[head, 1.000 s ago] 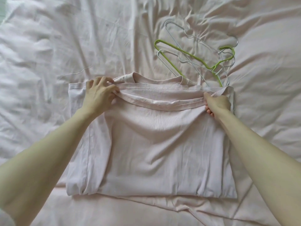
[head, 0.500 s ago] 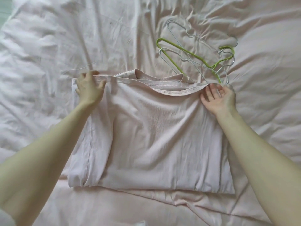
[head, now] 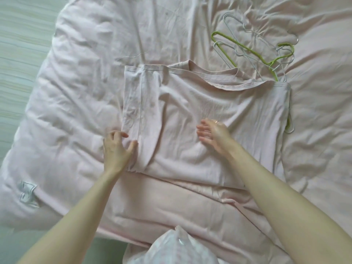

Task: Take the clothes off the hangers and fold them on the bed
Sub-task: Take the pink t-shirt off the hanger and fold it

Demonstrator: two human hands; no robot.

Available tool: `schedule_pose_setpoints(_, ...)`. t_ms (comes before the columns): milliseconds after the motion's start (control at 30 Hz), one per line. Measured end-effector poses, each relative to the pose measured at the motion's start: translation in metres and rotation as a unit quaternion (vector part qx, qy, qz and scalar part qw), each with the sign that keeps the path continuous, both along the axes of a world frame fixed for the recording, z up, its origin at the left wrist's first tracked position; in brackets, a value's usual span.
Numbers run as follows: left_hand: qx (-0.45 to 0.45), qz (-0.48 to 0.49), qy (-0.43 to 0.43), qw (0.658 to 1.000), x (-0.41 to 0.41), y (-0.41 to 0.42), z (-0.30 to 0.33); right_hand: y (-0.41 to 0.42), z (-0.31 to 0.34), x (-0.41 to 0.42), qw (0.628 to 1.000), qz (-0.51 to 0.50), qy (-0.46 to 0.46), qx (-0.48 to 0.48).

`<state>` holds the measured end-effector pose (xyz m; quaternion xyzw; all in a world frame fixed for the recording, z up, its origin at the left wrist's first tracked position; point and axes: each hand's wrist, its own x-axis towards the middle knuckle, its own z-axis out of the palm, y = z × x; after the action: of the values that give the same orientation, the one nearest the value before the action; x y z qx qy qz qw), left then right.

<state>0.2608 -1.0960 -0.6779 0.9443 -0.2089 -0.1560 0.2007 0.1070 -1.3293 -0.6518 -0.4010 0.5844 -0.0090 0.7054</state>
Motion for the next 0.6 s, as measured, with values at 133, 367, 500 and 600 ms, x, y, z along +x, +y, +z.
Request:
schedule_pose_setpoints(133, 0.008, -0.019, -0.035, 0.999, -0.025, 0.035, 0.006, 0.070, -0.015, -0.014, 0.929, 0.257, 0.107, -0.245)
schedule_pose_setpoints(367, 0.009, -0.031, -0.028, 0.999, -0.044, 0.062, 0.007, 0.134, -0.019, -0.043, 0.839, 0.390, 0.142, -0.352)
schedule_pose_setpoints(500, 0.000, 0.008, 0.038, 0.999, -0.038, 0.065, 0.003, 0.134, -0.019, -0.046, 0.826, 0.420, 0.153, -0.343)
schedule_pose_setpoints(600, -0.035, 0.058, 0.100, 0.993, -0.032, 0.068, 0.008, 0.136, -0.019, -0.047, 0.811, 0.451, 0.167, -0.334)
